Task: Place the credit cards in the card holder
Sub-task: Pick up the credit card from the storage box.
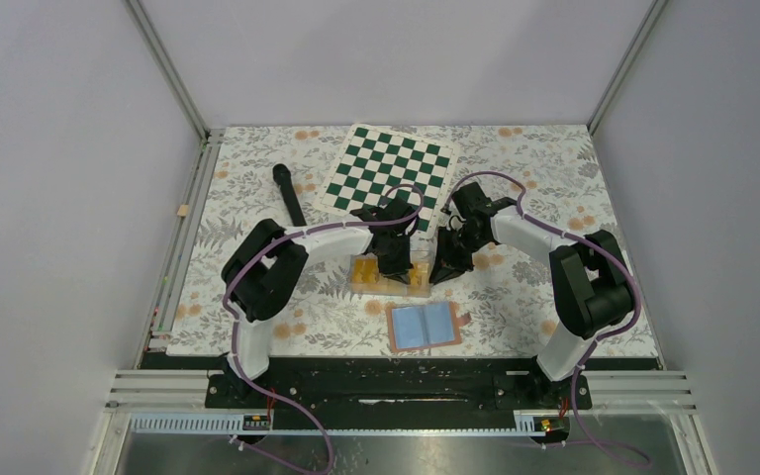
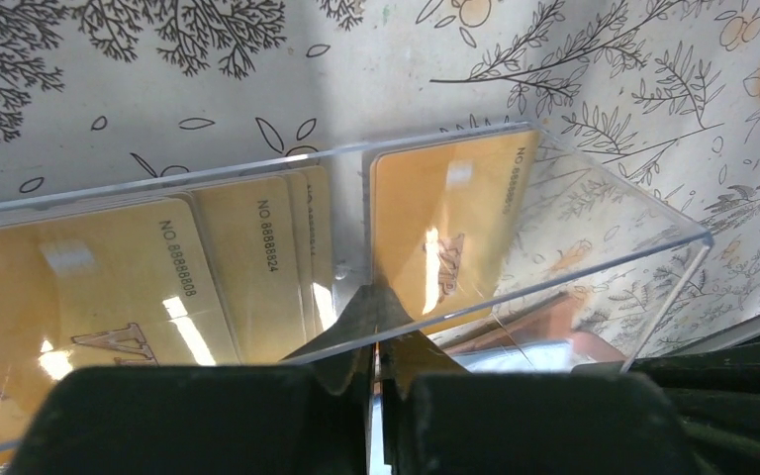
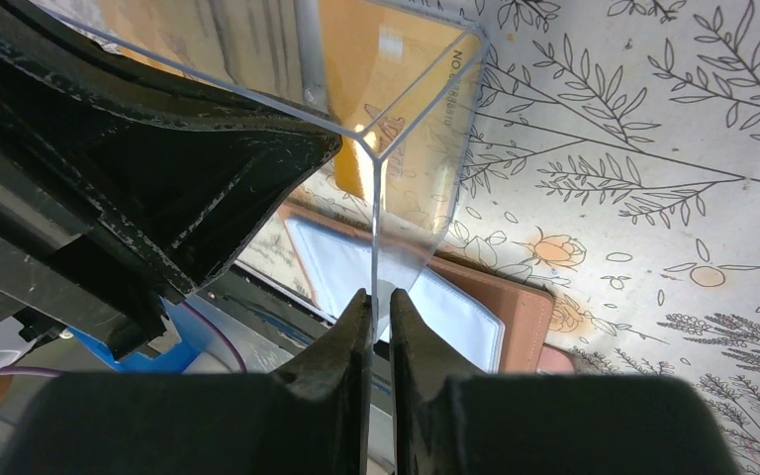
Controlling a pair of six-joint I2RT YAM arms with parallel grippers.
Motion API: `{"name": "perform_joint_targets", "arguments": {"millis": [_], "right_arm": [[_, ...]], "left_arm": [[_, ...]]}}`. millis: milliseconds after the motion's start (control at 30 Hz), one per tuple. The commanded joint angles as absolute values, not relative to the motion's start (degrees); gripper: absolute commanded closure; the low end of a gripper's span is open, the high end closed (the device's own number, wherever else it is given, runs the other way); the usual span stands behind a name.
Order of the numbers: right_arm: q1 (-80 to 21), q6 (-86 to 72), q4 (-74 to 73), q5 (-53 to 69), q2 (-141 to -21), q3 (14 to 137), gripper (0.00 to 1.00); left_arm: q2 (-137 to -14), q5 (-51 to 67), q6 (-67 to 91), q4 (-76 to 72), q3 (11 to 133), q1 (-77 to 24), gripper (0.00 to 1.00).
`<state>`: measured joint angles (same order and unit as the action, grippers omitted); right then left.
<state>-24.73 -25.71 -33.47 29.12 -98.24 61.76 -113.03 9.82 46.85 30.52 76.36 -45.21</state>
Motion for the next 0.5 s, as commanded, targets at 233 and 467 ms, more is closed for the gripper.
{"name": "perform_joint_targets", "arguments": {"millis": [233, 467], "right_arm": [[-25.25, -24.61, -34.7, 29.72, -98.93, 62.67, 0.96], [-25.22, -24.46, -34.91, 29.71, -98.94, 62.71, 0.96]], "left_arm": [[-109.63, 12.27, 48.45, 25.8, 77.09, -45.97, 1.0], [-108.5, 12.82, 47.49, 26.61, 79.22, -45.97, 1.0]]}}
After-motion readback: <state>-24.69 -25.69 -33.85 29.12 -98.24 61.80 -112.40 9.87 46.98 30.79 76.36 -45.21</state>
